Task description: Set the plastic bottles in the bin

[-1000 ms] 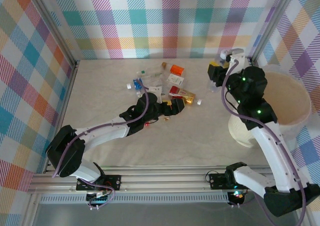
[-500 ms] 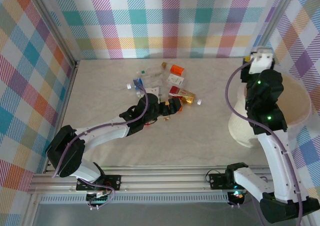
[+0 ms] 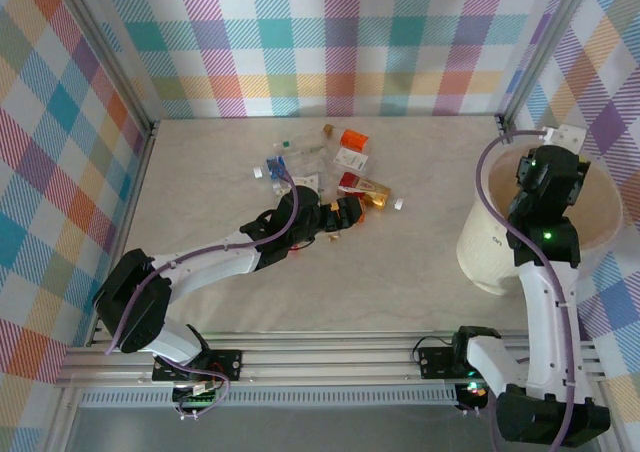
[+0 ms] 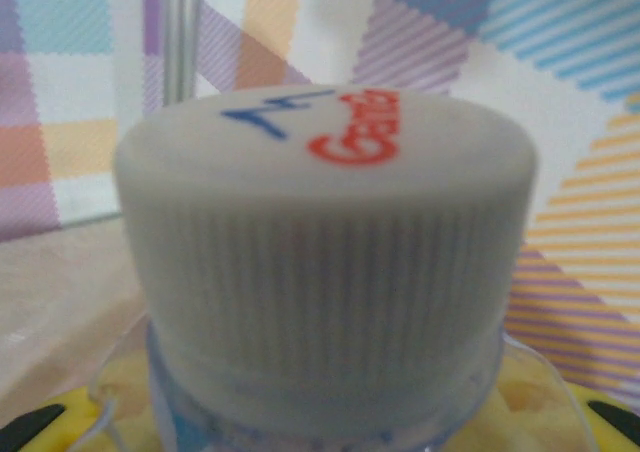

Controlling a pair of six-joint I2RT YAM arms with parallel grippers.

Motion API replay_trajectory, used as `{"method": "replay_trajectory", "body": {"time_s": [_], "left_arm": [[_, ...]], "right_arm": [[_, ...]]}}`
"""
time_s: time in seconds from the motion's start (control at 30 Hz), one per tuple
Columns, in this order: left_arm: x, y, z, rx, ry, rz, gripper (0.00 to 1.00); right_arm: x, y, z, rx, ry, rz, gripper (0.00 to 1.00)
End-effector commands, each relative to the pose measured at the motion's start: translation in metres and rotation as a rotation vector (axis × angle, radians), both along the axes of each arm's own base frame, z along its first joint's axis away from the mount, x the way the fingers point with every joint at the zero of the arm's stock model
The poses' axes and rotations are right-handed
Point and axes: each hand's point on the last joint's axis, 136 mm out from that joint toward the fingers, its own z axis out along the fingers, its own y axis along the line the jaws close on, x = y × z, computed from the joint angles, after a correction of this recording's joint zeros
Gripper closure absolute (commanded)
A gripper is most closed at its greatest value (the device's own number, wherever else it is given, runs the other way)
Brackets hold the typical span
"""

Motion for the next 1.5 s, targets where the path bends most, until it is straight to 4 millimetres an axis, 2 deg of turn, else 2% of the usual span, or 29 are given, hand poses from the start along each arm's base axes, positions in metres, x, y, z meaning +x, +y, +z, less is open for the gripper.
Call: {"method": "replay_trajectory", "body": {"time_s": [0.0,0.23,0.3,0.37,0.47,0.67,0.83,0.93,1.13,1.3,1.47], "left_arm": [[0.003,-0.002,0.009,-0.018,0.009,0.004,0.0],[0.002,0.005,0.008,-0.006,0.008,0.023,0.0],[0.001,0.009,0.006,0.0,0.014,0.036,0.0],[0.001,0.012,0.003,0.003,0.017,0.05,0.0],[0.001,0.015,0.001,0.006,0.024,0.065,0.0],[0.003,0.014,-0.002,0.005,0.033,0.073,0.0],[0.004,0.015,-0.008,0.0,0.044,0.089,0.0],[0.003,0.017,-0.012,-0.018,0.053,0.106,0.0],[0.002,0.028,-0.018,-0.018,0.061,0.15,0.0],[0.004,0.034,-0.017,-0.002,0.05,0.18,0.0],[0.005,0.039,-0.02,0.002,0.052,0.21,0.0]], "right_arm": [[-0.009,-0.016,-0.029,0.043,0.06,-0.083,0.57],[-0.02,-0.047,-0.061,0.138,0.074,-0.228,0.54],[-0.021,-0.052,-0.066,0.151,0.079,-0.251,0.5],[-0.02,-0.055,-0.072,0.156,0.092,-0.264,0.45],[-0.018,-0.057,-0.075,0.164,0.108,-0.271,0.3],[-0.018,-0.053,-0.069,0.189,0.093,-0.257,0.13],[-0.014,-0.04,-0.058,0.234,0.056,-0.17,0.08],[-0.012,-0.029,-0.055,0.268,0.043,-0.109,0.0],[-0.006,-0.005,-0.044,0.36,-0.025,0.006,0.0],[0.006,0.034,-0.035,0.289,-0.019,0.109,0.0],[0.022,0.082,-0.009,0.177,-0.065,0.27,0.0]]}}
